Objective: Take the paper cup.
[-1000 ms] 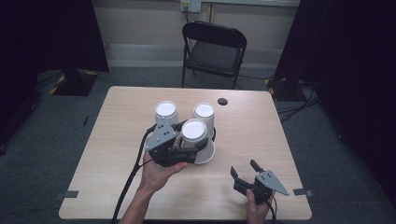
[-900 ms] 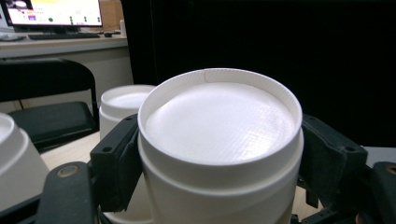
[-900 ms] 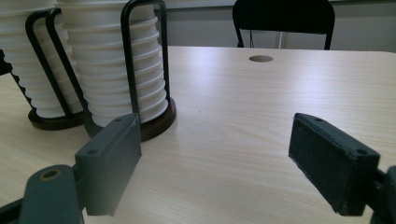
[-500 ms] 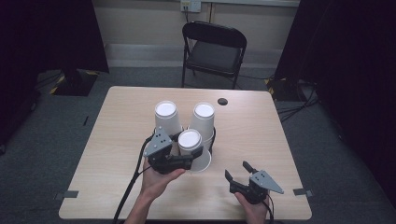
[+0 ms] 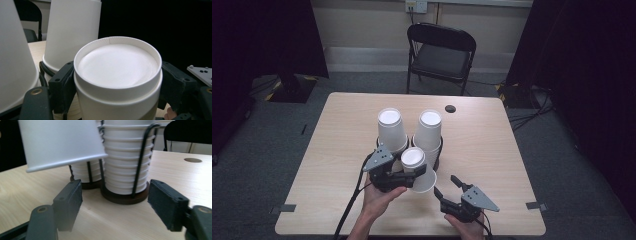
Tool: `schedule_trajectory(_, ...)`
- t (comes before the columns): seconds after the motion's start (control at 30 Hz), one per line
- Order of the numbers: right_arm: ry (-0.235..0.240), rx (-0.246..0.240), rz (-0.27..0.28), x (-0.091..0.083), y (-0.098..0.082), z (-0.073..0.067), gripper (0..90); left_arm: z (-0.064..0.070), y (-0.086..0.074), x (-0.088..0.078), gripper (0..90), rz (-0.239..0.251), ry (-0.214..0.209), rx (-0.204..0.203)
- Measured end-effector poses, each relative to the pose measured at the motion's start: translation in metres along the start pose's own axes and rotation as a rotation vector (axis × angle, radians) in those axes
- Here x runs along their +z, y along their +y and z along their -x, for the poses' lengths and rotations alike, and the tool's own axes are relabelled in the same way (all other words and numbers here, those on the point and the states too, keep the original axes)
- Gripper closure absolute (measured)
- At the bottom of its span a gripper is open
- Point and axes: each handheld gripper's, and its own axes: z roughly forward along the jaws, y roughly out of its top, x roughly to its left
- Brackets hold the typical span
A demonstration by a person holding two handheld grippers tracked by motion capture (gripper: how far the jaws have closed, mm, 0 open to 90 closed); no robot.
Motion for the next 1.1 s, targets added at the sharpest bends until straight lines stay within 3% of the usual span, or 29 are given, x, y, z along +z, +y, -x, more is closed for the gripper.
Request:
schedule_trajectory(0.03,0.021,-0.018,0.003,0.003,0.0,-0.004,31.6,-0.003,-0.002,-0.001,23.0,0.002,-0.023,-0.026)
schedule_trajectory(0.07,0.021,-0.018,0.003,0.003,0.0,-0.004,31.6,-0.003,-0.002,-0.001,23.0,0.002,-0.023,-0.026)
schedule_trajectory(0.1,0.061,-0.014,0.016,0.005,0.0,-0.007,35.5,-0.007,-0.004,-0.003,23.1,-0.001,-0.032,-0.047)
schedule_trajectory(0.27,0.104,-0.061,0.052,0.01,0.001,-0.016,39.7,-0.014,-0.005,-0.006,23.0,0.0,-0.052,-0.094)
schedule_trajectory(0.37,0.118,-0.06,0.06,0.013,0.001,-0.019,44.4,-0.017,-0.008,-0.006,23.0,-0.014,-0.05,-0.131)
schedule_trajectory(0.63,0.096,-0.115,0.136,0.014,0.002,-0.021,52.5,-0.016,-0.01,-0.006,23.0,-0.005,-0.087,-0.18)
schedule_trajectory(0.8,0.104,-0.122,0.167,0.015,0.002,-0.02,55.0,-0.012,-0.01,-0.006,22.9,0.003,-0.092,-0.2)
schedule_trajectory(1.1,0.116,-0.141,0.206,0.027,0.006,-0.015,62.4,-0.004,-0.011,0.0,22.9,0.0,-0.136,-0.231)
